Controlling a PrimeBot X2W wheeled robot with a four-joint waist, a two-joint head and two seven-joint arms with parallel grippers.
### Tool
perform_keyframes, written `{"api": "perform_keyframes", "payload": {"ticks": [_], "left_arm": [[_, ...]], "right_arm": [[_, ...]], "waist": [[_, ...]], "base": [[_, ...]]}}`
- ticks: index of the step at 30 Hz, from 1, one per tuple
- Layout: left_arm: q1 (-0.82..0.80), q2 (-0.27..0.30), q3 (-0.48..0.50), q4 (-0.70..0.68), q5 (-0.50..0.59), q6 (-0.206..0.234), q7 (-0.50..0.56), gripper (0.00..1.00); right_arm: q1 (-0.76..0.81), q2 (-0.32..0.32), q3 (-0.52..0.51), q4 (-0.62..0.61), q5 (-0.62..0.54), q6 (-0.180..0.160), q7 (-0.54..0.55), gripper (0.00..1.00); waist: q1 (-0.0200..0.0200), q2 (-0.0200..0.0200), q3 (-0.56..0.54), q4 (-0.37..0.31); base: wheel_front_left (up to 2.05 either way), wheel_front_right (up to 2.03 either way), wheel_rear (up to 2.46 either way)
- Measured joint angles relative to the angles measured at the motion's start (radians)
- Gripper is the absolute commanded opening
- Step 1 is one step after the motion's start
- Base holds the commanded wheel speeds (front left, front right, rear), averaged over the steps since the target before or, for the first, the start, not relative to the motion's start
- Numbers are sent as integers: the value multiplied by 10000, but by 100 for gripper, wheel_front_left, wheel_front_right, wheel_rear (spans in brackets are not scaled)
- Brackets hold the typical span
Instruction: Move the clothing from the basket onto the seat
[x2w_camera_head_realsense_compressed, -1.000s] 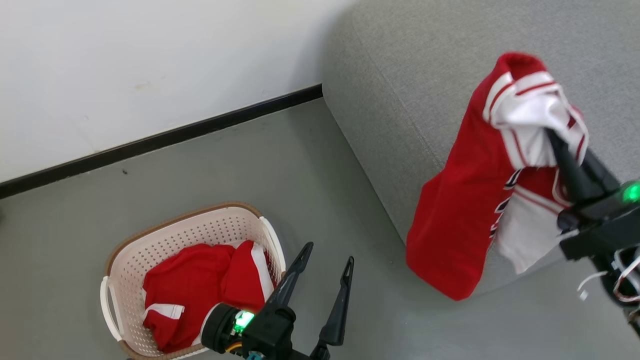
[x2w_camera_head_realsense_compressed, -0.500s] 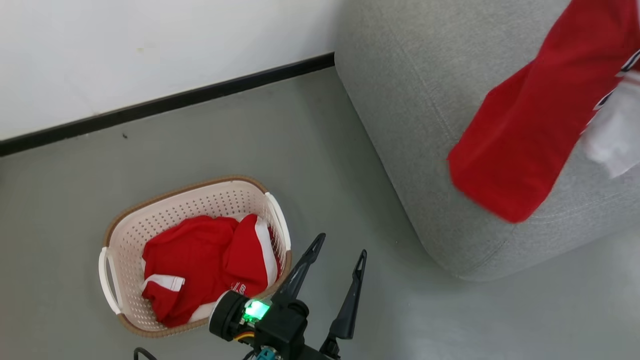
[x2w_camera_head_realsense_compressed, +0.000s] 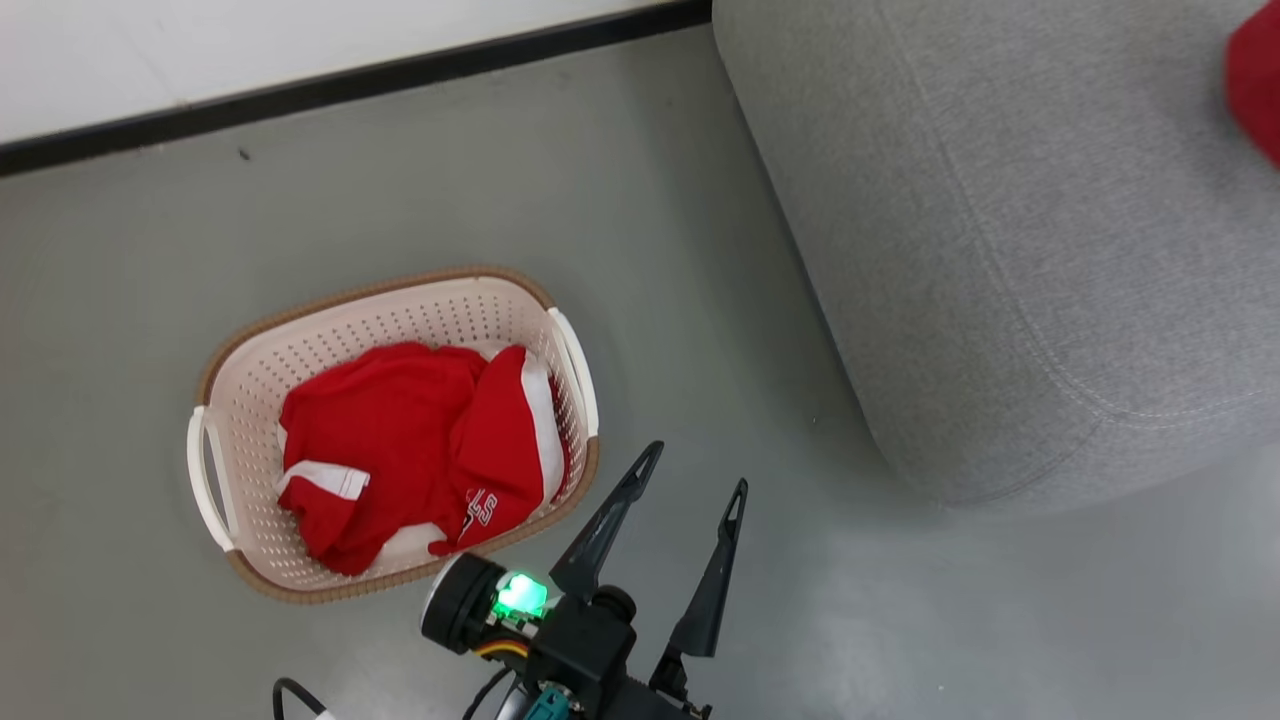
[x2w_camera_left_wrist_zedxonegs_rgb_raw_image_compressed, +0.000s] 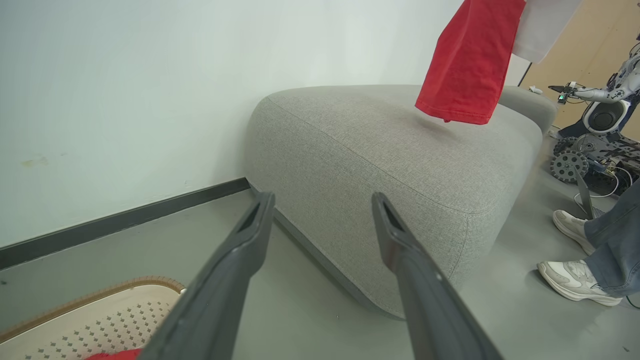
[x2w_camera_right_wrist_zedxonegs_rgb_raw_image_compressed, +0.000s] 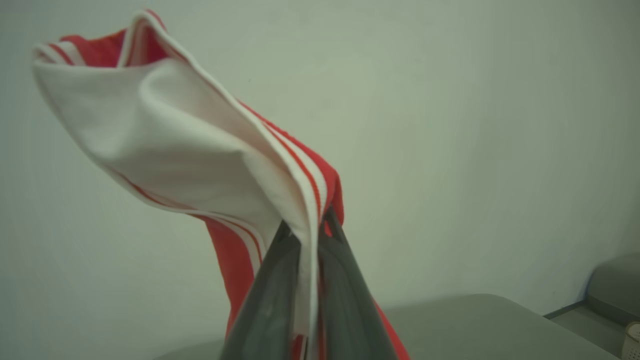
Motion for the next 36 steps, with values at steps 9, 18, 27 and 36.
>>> {"api": "perform_keyframes", "payload": {"ticks": [9,18,27,36], "left_arm": [[-345,-10,90,-240,485,31,119,100],[-466,-33,339,-470,1016,88,385,100],[-745,-38,717,-583,1588,94,514,100],[-1059,-38,568,-633,1588,94,485,100]], "right_arm": [[-1121,-359,-150,1463,558,0,0,0],[-1418,-955,-359,2533,1001,0,0,0],[-1398,-779,-470,3707,1361,0,0,0],[-1395,-387,-201,4268,1540,0,0,0]], "waist": [[1,0,1123,174],[0,0,2340,169],[0,0,3544,5],[0,1,4448,-119]], "base": [[0,0,0],[0,0,0],[0,0,0],[0,0,0]]}}
